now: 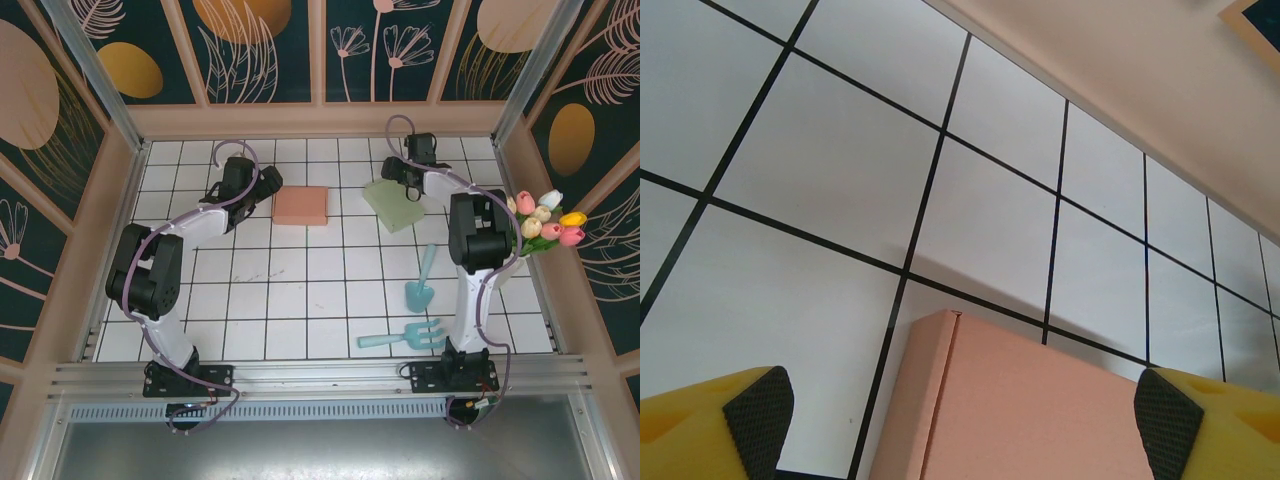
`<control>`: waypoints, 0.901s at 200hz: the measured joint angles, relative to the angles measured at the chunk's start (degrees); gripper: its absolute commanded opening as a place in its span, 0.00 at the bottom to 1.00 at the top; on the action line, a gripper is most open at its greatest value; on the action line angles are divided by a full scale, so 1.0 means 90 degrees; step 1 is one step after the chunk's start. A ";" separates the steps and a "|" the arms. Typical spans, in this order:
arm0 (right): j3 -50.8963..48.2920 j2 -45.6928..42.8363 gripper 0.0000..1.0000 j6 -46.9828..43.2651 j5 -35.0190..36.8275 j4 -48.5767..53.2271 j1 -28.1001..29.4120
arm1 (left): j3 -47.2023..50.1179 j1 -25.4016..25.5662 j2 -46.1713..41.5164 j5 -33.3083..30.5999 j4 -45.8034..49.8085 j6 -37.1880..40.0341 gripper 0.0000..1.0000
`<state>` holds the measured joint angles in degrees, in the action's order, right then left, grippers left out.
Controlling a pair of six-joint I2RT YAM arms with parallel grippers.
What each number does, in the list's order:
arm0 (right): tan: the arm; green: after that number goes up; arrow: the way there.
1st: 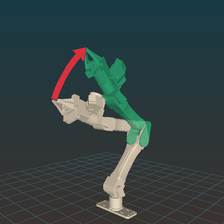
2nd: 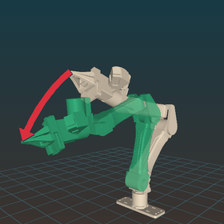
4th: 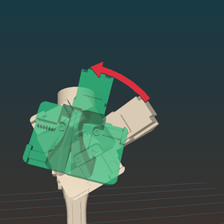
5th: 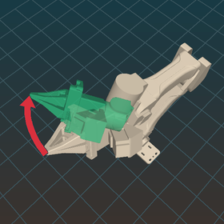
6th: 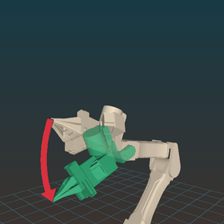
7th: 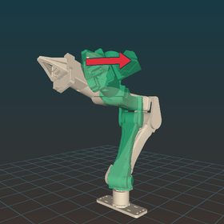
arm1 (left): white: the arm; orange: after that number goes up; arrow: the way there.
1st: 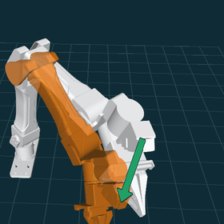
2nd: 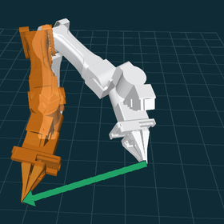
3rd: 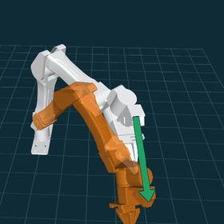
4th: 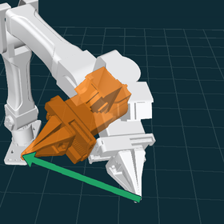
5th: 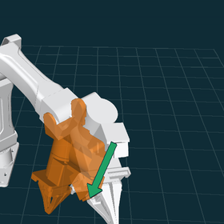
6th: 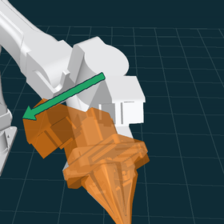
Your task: Fold the paper box
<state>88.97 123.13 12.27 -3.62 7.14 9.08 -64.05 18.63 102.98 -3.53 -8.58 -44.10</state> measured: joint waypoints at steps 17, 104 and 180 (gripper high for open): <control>0.0233 0.0119 0.65 -0.0124 -0.0143 0.0304 0.0017 | -0.0002 0.0000 0.0000 0.0000 0.0002 0.0000 0.90; 0.1297 0.0471 0.59 -0.0835 -0.1188 0.1559 0.0389 | -0.0002 0.0000 0.0000 0.0000 0.0007 0.0000 0.90; 0.0937 0.0146 0.63 -0.0806 -0.0262 0.1515 0.0585 | 0.0002 0.0000 0.0000 0.0000 0.0007 0.0017 0.90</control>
<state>97.41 124.44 5.02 -5.98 20.78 14.35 -64.03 18.63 102.98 -3.53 -8.51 -43.94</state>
